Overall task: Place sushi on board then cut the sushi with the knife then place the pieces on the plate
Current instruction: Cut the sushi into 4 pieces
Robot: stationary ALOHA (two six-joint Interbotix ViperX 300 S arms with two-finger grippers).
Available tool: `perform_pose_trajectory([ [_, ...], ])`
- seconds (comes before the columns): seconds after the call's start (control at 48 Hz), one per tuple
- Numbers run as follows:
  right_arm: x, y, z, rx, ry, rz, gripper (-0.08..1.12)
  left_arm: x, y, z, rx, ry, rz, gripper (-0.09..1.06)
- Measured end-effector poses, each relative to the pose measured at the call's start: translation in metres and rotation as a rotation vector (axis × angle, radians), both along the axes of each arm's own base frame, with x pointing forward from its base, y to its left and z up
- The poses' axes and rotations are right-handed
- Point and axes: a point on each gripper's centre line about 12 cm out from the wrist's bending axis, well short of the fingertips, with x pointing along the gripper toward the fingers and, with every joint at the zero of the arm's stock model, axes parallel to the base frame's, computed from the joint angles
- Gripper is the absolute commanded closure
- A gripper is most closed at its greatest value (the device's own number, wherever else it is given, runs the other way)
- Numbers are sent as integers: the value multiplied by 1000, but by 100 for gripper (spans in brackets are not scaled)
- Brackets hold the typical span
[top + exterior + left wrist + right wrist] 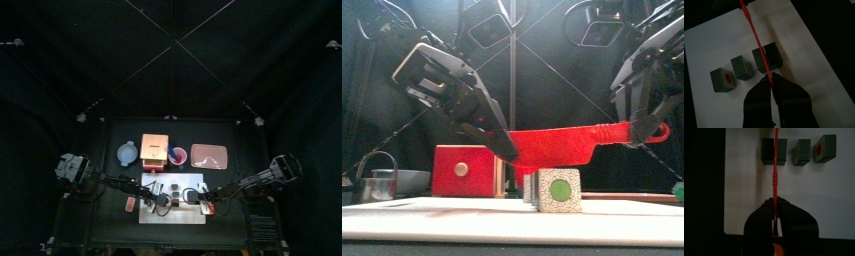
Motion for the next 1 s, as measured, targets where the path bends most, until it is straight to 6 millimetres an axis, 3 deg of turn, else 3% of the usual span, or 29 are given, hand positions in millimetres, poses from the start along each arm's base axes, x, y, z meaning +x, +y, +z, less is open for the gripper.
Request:
perform_pose_trajectory([
  [1.0,-3,1,-11,-19,22,19,75,4,-7,3,-13,14,0,68],
])
